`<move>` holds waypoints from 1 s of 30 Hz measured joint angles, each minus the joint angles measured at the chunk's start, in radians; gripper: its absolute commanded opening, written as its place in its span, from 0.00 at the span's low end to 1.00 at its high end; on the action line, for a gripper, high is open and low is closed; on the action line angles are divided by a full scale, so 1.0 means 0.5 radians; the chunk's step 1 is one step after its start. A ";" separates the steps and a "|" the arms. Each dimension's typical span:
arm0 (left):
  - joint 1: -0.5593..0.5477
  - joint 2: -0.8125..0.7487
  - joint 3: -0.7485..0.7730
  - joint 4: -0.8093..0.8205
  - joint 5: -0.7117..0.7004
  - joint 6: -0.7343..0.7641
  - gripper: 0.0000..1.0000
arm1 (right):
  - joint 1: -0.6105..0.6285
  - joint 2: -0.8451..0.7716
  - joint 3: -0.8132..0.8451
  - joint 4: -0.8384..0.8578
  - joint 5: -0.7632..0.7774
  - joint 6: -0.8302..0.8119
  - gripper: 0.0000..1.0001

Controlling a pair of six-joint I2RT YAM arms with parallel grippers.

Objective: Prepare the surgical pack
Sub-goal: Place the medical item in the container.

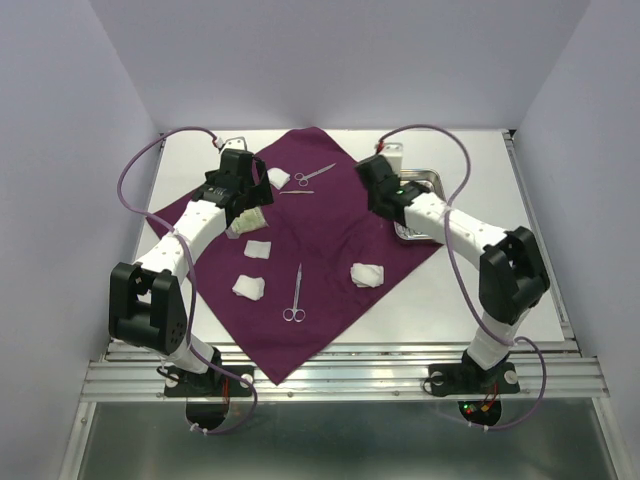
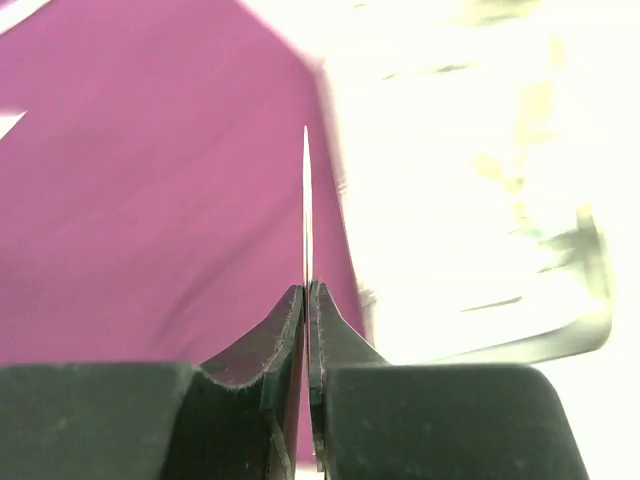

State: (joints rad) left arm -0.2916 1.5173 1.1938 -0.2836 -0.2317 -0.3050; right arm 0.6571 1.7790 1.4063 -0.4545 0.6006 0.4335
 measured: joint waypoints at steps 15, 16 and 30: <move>0.000 -0.002 -0.017 0.018 0.028 0.002 0.99 | -0.534 0.063 -0.070 0.159 0.014 -0.259 0.16; 0.000 -0.002 -0.018 0.018 0.027 0.002 0.99 | -0.534 0.079 -0.070 0.169 0.009 -0.265 0.17; -0.118 0.050 0.100 -0.024 -0.070 0.127 0.97 | -0.528 0.175 -0.070 0.229 -0.102 -0.300 0.56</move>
State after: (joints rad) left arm -0.3508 1.5421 1.2438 -0.2958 -0.2668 -0.2413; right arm 0.3931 1.8668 1.3712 -0.3401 0.5495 0.2836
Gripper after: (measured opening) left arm 0.985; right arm 0.548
